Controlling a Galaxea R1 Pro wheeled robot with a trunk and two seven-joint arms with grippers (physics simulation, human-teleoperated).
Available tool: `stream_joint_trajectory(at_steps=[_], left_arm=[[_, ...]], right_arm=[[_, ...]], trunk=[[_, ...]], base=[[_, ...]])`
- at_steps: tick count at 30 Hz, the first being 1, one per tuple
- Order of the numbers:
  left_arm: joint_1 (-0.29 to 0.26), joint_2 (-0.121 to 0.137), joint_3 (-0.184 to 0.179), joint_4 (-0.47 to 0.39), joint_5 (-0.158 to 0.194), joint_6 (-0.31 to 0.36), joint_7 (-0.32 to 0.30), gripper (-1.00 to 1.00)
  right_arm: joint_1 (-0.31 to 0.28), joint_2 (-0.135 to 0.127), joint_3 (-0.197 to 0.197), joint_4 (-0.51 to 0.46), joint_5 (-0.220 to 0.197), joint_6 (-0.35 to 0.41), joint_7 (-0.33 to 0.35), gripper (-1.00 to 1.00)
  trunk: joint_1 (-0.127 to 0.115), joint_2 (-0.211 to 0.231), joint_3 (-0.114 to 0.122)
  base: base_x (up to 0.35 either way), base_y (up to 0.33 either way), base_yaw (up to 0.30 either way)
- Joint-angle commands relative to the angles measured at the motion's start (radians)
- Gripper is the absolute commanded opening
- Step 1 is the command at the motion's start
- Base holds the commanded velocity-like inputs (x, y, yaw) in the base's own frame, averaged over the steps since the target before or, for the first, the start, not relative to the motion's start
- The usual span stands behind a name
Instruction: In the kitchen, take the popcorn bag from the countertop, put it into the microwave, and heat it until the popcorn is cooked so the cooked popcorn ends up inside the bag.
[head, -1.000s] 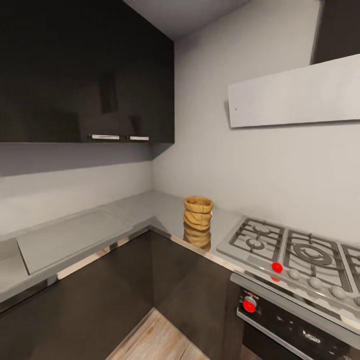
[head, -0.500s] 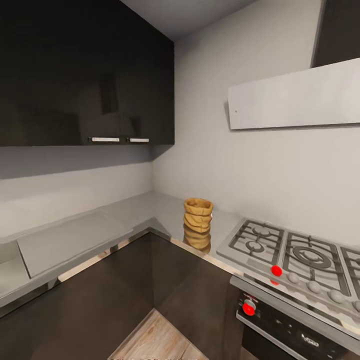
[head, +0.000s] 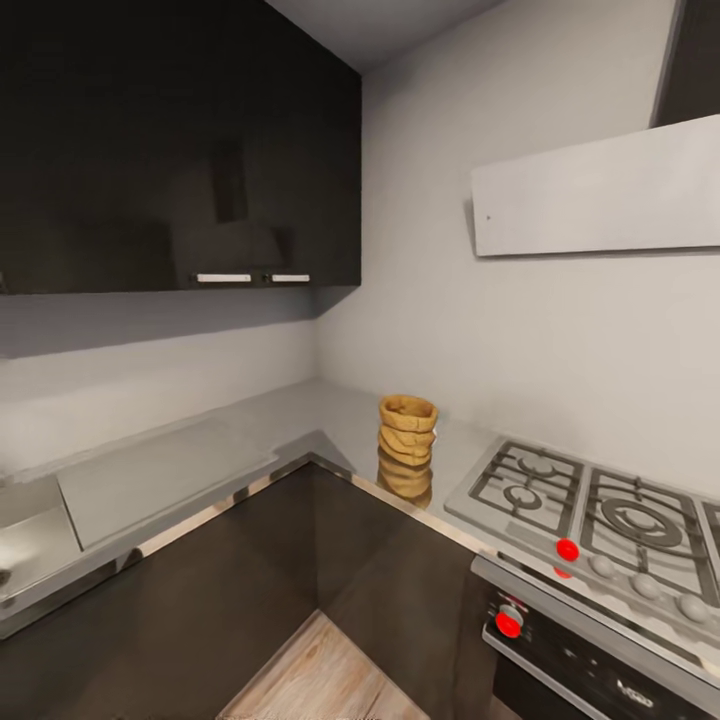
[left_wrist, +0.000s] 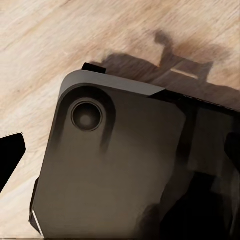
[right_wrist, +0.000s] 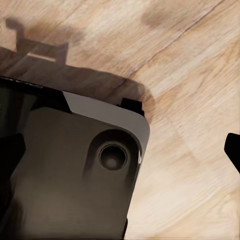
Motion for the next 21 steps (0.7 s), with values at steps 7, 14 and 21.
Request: stream_joint_trajectory(at_steps=[7, 14, 21], left_arm=[[0.0, 0.0, 0.001, 0.0, 0.004, -0.002, 0.0, 1.0], [0.0, 0.0, 0.001, 0.0, 0.004, -0.002, 0.0, 1.0], [0.0, 0.0, 0.001, 0.0, 0.005, -0.002, 0.0, 1.0]], right_arm=[[-0.001, -0.001, -0.009, 0.002, 0.005, -0.01, 0.0, 1.0], [-0.001, -0.001, -0.01, 0.002, 0.003, -0.012, 0.0, 1.0], [-0.001, 0.0, -0.011, 0.002, 0.002, -0.012, -0.001, 1.0]], trunk=[[-0.027, 0.048, 0.01], [-0.054, 0.097, 0.021], [-0.073, 0.132, 0.026]], base=[[0.0, 0.0, 0.157], [0.0, 0.0, 0.16], [0.0, 0.0, 0.16]])
